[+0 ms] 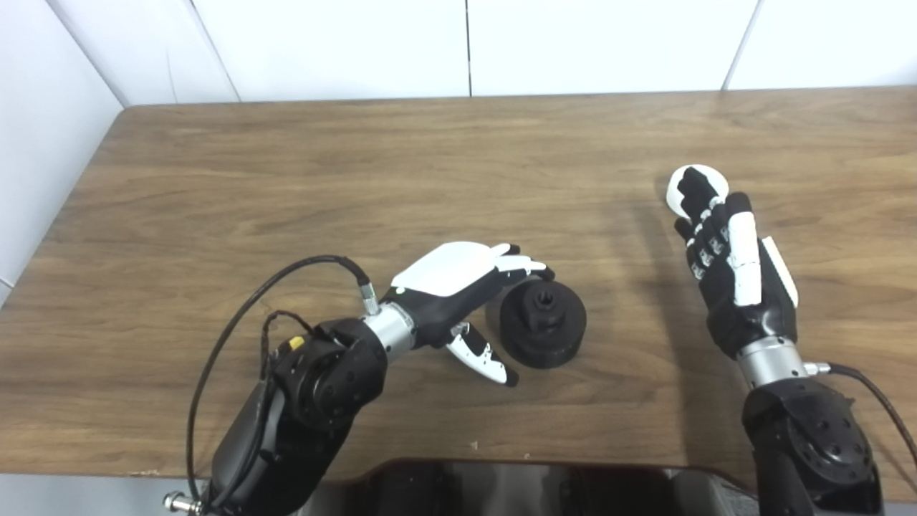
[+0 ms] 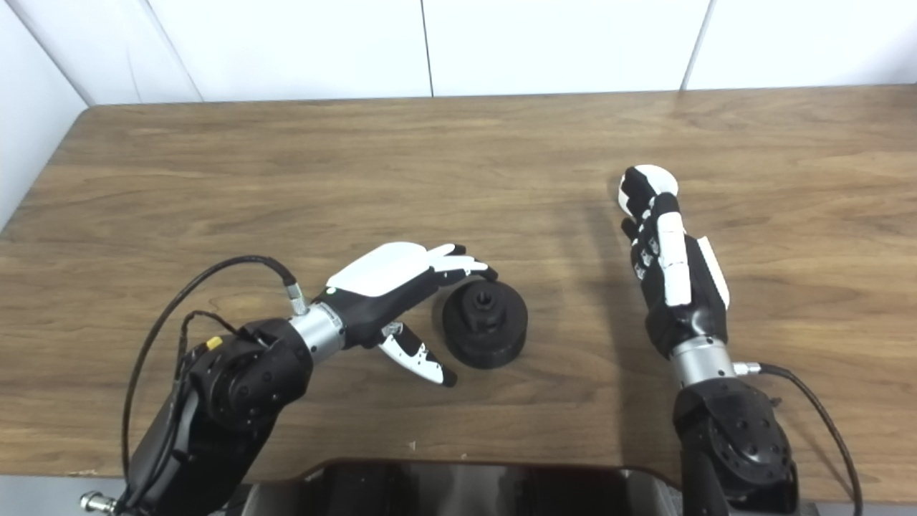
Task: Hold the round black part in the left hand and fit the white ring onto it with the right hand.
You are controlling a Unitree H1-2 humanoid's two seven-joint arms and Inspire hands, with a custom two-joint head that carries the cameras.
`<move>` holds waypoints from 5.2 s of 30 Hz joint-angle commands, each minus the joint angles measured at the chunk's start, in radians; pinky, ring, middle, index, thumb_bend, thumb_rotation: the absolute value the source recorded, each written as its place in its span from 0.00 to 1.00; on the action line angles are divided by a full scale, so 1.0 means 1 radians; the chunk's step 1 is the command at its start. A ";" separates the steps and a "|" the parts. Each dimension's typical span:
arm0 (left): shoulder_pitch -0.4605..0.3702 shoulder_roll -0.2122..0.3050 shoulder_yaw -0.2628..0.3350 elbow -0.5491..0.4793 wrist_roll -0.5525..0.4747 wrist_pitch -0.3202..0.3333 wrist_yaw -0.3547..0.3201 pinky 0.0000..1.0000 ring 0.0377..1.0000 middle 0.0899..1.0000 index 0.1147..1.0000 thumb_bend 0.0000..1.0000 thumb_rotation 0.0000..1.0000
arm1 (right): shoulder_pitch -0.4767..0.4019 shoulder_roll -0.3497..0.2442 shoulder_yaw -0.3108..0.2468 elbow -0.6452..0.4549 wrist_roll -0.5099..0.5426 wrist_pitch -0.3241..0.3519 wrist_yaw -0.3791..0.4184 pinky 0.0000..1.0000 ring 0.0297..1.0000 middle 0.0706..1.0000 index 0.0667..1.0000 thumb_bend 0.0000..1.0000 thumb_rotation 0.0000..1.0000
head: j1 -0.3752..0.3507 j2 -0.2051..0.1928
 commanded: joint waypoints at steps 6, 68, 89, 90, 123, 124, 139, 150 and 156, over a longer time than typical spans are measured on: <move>-0.013 -0.008 0.019 0.005 -0.007 -0.021 0.064 0.86 0.98 0.91 0.88 0.99 0.19 | 0.015 -0.012 0.004 -0.044 0.002 -0.005 0.011 1.00 1.00 0.95 0.91 0.56 0.97 | 0.004 0.004; -0.069 -0.005 -0.001 0.099 -0.022 0.040 0.010 0.87 1.00 0.97 0.80 1.00 0.30 | 0.011 -0.039 -0.019 -0.057 0.035 0.013 0.042 1.00 1.00 0.97 0.93 0.57 1.00 | 0.020 0.021; -0.055 -0.013 -0.029 0.077 0.007 0.039 0.066 0.90 1.00 0.96 0.80 1.00 0.32 | 0.001 -0.042 -0.022 -0.056 0.039 0.020 0.040 1.00 1.00 0.97 0.93 0.58 0.98 | 0.027 0.028; -0.054 -0.014 -0.031 0.076 0.014 0.038 0.068 0.90 1.00 0.96 0.80 1.00 0.32 | 0.001 -0.043 -0.022 -0.056 0.039 0.019 0.041 1.00 1.00 0.97 0.93 0.58 0.98 | 0.027 0.028; -0.018 -0.043 -0.033 0.081 0.062 0.010 0.130 0.88 1.00 0.94 0.72 0.86 0.32 | 0.006 -0.053 -0.018 -0.056 0.034 0.020 0.042 1.00 1.00 0.97 0.93 0.58 0.99 | 0.030 0.033; -0.017 -0.042 -0.033 0.083 0.062 0.008 0.132 0.88 0.99 0.94 0.71 0.86 0.32 | 0.007 -0.054 -0.017 -0.058 0.033 0.022 0.041 1.00 1.00 0.97 0.93 0.58 0.99 | 0.029 0.033; -0.011 -0.048 -0.035 0.088 0.062 0.008 0.148 0.87 0.99 0.93 0.68 0.83 0.32 | -0.018 -0.072 -0.042 -0.044 -0.059 -0.038 -0.009 1.00 0.98 0.93 0.88 0.57 0.88 | 0.029 0.036; -0.009 -0.050 -0.037 0.091 0.066 0.006 0.156 0.86 0.99 0.93 0.68 0.83 0.31 | -0.176 -0.255 -0.034 -0.011 -0.459 -0.031 -0.076 0.95 0.92 0.87 0.75 0.73 0.43 | 0.028 0.035; -0.010 -0.056 -0.036 0.090 0.066 0.013 0.153 0.86 0.99 0.93 0.68 0.83 0.30 | -0.263 -0.350 -0.024 0.071 -0.535 -0.042 -0.049 0.87 0.92 0.88 0.73 0.72 0.38 | 0.024 0.033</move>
